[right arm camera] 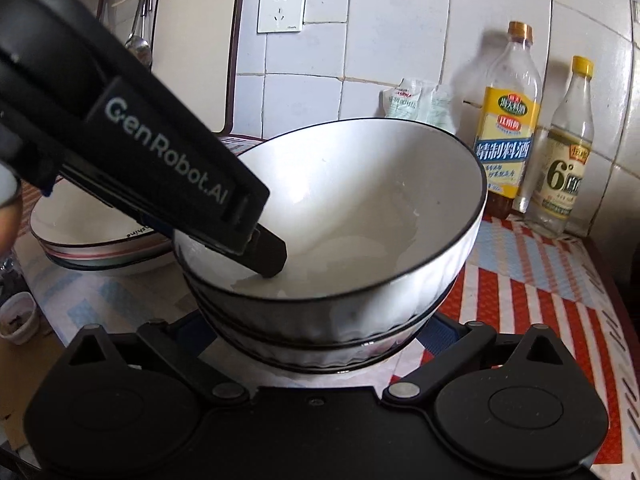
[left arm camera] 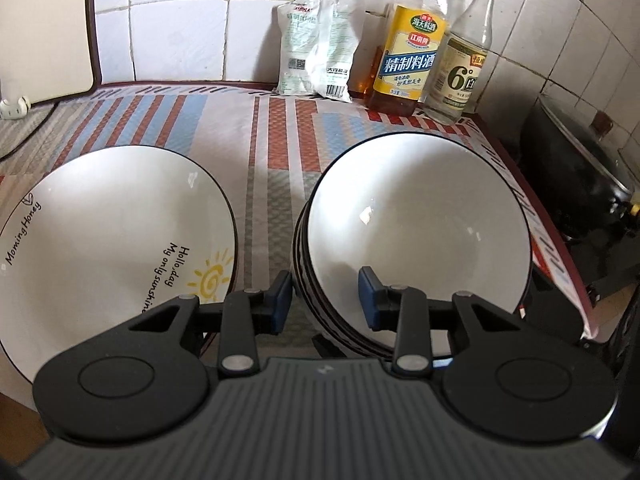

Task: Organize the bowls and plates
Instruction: 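Lift the bowl stack and lower it onto the white sun-print plate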

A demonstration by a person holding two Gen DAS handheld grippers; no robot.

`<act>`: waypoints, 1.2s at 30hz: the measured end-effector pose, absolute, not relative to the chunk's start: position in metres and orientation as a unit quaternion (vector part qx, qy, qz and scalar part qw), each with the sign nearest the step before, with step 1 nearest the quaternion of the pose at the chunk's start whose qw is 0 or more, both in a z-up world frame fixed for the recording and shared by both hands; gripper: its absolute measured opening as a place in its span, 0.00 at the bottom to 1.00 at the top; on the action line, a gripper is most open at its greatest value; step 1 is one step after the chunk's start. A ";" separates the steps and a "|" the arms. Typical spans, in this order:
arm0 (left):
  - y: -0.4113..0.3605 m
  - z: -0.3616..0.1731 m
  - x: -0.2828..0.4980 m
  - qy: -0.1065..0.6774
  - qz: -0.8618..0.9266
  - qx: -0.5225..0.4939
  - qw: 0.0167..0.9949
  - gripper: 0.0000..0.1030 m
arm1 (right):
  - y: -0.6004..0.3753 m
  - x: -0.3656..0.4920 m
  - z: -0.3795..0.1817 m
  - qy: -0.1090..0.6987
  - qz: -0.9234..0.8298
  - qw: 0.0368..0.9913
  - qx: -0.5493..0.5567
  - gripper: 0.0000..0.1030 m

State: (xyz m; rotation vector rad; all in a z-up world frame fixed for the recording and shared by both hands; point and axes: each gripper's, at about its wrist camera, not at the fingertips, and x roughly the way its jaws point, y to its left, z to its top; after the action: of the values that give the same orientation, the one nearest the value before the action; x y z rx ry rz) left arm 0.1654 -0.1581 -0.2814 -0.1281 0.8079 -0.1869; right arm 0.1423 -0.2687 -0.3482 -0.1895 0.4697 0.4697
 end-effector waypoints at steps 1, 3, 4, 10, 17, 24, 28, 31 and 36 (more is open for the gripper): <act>-0.156 -0.280 0.167 0.398 -0.092 -0.073 0.910 0.32 | -0.270 0.143 -0.347 0.230 0.231 0.941 -0.088 1.00; -0.151 -0.277 0.168 0.410 -0.094 -0.090 0.903 0.31 | -0.273 0.138 -0.342 0.225 0.233 0.942 -0.087 1.00; -0.149 -0.277 0.168 0.411 -0.096 -0.097 0.901 0.31 | -0.273 0.137 -0.340 0.224 0.233 0.942 -0.088 1.00; -0.143 -0.259 0.158 0.404 -0.096 -0.097 0.905 0.31 | -0.270 0.130 -0.325 0.213 0.241 0.941 -0.100 1.00; -0.112 -0.224 0.148 0.402 -0.081 -0.111 0.905 0.31 | -0.255 0.127 -0.300 0.202 0.268 0.935 -0.114 1.00; -0.071 -0.213 0.134 0.382 -0.041 -0.101 0.918 0.31 | -0.208 0.129 -0.283 0.186 0.310 0.924 -0.120 1.00; -0.046 -0.213 0.134 0.387 -0.029 -0.086 0.918 0.31 | -0.180 0.134 -0.285 0.190 0.328 0.918 -0.118 1.00; -0.031 -0.218 0.137 0.390 -0.018 -0.085 0.917 0.31 | -0.163 0.141 -0.288 0.193 0.340 0.912 -0.121 1.00; -0.015 -0.225 0.142 0.395 -0.003 -0.072 0.916 0.31 | -0.144 0.147 -0.294 0.209 0.344 0.909 -0.108 1.00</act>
State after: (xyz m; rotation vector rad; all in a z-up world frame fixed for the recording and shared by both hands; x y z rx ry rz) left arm 0.1419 -0.0154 -0.2249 -0.1478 0.8125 -0.0057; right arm 0.1467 -0.1442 -0.2936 -0.2226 0.4312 0.7103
